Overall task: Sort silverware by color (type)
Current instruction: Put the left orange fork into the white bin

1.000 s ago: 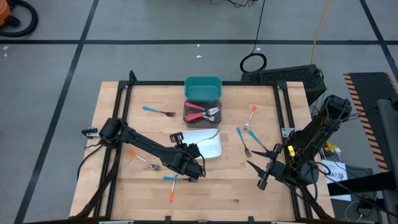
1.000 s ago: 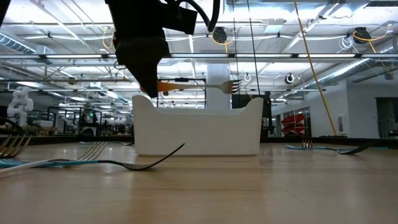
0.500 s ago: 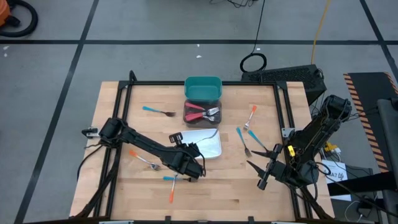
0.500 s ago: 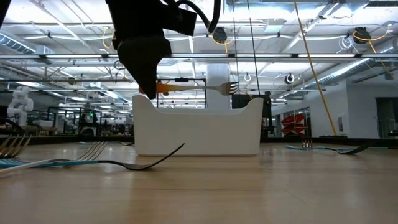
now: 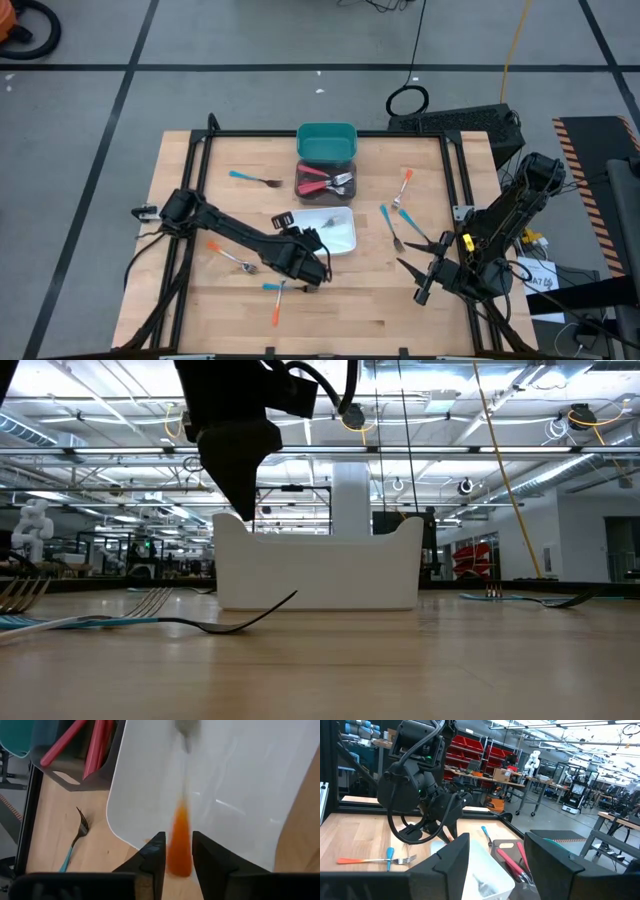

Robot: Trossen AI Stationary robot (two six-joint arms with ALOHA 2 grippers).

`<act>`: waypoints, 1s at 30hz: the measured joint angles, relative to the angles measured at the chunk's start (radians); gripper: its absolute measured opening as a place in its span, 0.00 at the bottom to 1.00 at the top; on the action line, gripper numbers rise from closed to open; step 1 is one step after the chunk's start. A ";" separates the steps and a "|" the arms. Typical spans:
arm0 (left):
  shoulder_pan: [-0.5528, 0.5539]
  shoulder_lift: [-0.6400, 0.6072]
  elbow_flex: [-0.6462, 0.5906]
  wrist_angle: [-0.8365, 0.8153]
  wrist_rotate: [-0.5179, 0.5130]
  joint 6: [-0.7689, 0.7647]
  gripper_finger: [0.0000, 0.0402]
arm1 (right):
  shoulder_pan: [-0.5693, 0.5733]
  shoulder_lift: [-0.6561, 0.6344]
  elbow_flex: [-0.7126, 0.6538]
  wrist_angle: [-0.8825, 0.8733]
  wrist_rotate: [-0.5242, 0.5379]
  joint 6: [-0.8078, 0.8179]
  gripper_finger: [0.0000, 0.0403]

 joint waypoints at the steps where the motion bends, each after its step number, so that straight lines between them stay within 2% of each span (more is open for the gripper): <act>1: -0.001 0.000 0.000 0.000 -0.001 0.000 0.24 | 0.000 0.000 0.000 0.000 0.000 0.000 0.46; 21: -0.066 0.000 0.000 0.000 -0.005 0.080 0.25 | 0.000 0.000 0.000 0.000 0.000 -0.007 0.46; 30: -0.163 -0.052 0.000 0.000 -0.017 0.002 0.25 | -0.022 0.000 0.000 0.001 0.000 -0.091 0.46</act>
